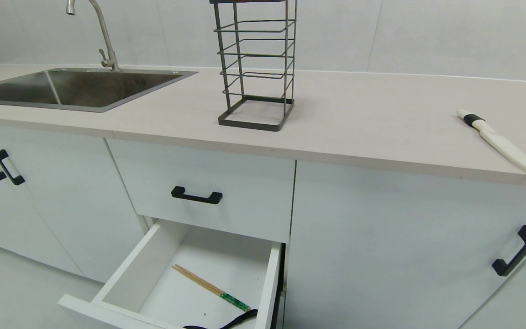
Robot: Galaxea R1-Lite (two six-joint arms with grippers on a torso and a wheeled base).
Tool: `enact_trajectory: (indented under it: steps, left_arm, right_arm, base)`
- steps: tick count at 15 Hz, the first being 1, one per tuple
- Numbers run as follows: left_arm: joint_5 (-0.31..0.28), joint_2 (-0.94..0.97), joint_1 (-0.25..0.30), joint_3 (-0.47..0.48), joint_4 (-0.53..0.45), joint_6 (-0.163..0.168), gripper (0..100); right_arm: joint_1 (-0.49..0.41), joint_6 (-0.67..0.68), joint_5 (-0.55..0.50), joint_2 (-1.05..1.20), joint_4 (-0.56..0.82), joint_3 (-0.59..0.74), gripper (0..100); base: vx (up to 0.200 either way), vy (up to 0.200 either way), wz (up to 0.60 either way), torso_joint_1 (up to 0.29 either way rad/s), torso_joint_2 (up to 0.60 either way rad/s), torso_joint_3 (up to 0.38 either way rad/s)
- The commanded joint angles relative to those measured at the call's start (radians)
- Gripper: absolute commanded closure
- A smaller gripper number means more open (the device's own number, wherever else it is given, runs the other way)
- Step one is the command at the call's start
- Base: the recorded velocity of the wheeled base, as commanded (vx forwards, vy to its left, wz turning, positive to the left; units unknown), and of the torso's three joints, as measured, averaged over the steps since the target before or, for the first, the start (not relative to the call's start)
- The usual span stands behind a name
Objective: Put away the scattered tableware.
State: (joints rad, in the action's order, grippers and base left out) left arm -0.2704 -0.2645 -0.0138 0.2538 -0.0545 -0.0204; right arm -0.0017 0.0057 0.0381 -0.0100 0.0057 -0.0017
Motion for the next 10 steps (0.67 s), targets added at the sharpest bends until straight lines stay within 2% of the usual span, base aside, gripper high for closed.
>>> enact_trajectory:
  steps: [1, 2, 5, 6, 7, 10]
  left_arm:
    - [-0.033, -0.203, -0.002, 0.013, -0.001, -0.003, 0]
    - [-0.019, -0.262, -0.002, 0.016, 0.008, -0.003, 0]
    - [-0.033, -0.371, -0.002, 0.008, -0.011, -0.024, 0]
    - [-0.035, -0.453, -0.006, 0.005, -0.011, -0.064, 0]
    - [-0.041, -0.532, -0.026, 0.007, -0.010, -0.082, 0]
    - [-0.041, -0.657, -0.061, 0.005, -0.010, -0.108, 0]
  right_arm:
    - [0.000, 0.000, 0.000, -0.004, 0.000, 0.000, 0]
    - [0.000, 0.000, 0.000, -0.004, 0.000, 0.000, 0]
    - [0.000, 0.000, 0.000, -0.004, 0.000, 0.000, 0]
    - [0.000, 0.000, 0.000, -0.004, 0.000, 0.000, 0]
    - [0.000, 0.000, 0.000, -0.004, 0.000, 0.000, 0]
    - [0.000, 0.000, 0.000, -0.004, 0.000, 0.000, 0]
  base:
    - [0.000, 0.000, 0.00, 0.000, 0.00, 0.000]
    - [0.000, 0.000, 0.00, 0.000, 0.00, 0.000]
    - [0.000, 0.000, 0.00, 0.000, 0.00, 0.000]
    - [0.000, 0.000, 0.00, 0.000, 0.00, 0.000]
    - [0.000, 0.000, 0.00, 0.000, 0.00, 0.000]
    - [0.000, 0.000, 0.00, 0.000, 0.00, 0.000]
